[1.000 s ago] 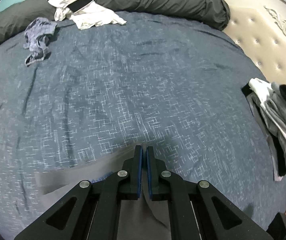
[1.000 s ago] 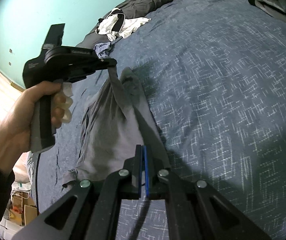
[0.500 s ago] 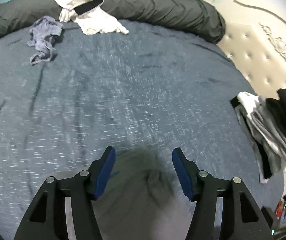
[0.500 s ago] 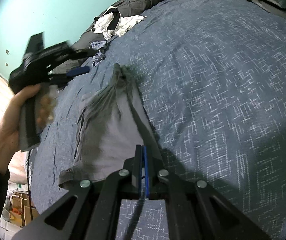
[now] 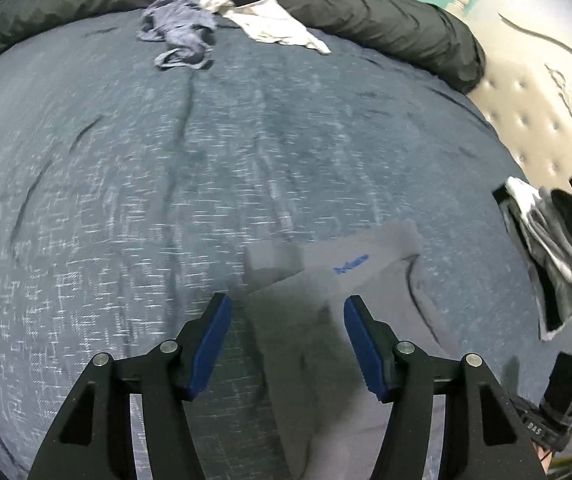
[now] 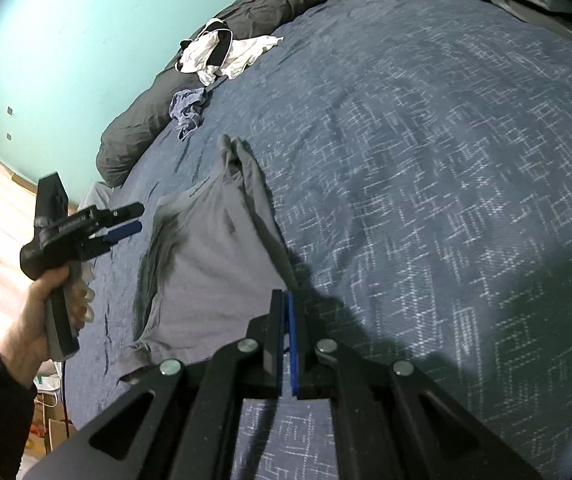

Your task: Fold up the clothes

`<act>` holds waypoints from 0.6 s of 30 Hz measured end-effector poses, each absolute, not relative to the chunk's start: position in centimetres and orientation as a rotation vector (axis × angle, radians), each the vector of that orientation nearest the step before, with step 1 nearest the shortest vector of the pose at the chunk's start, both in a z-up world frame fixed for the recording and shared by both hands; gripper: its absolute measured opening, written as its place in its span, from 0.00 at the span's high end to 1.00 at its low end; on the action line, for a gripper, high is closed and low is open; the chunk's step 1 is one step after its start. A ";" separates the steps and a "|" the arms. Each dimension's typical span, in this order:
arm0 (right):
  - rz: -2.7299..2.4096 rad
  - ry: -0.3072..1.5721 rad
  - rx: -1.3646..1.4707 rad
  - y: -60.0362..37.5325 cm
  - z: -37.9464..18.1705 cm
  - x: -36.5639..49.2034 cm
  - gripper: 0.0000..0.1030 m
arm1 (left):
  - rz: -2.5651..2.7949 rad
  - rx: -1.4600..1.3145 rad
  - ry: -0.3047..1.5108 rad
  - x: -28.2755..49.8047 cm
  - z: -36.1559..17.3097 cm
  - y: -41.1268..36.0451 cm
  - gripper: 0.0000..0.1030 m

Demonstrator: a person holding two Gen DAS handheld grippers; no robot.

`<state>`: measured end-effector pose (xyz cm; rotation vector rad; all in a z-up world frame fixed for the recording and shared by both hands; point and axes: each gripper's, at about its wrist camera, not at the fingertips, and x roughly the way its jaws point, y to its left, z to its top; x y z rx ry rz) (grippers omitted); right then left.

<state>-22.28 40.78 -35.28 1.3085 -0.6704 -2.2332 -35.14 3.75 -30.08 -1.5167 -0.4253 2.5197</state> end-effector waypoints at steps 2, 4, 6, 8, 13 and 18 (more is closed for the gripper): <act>-2.229 -0.667 1.314 40.7 -35.4 -22.4 0.98 | 2.529 -1.512 -0.445 -35.0 -30.3 3.2 0.39; -2.224 -0.669 1.319 40.5 -35.6 -22.5 0.98 | 2.526 -1.518 -0.440 -34.8 -30.6 3.0 0.40; -2.223 -0.667 1.320 40.4 -35.6 -22.7 0.98 | 2.512 -1.535 -0.447 -34.5 -31.2 2.8 0.47; -2.222 -0.671 1.319 40.4 -35.6 -22.8 0.98 | 2.506 -1.546 -0.461 -34.4 -31.8 2.5 0.65; -2.217 -0.684 1.323 40.4 -35.8 -22.8 0.98 | 2.470 -1.534 -0.527 -34.0 -32.8 2.2 0.75; -2.217 -0.681 1.331 40.3 -35.9 -22.9 0.98 | 2.447 -1.528 -0.570 -34.0 -33.0 2.2 0.82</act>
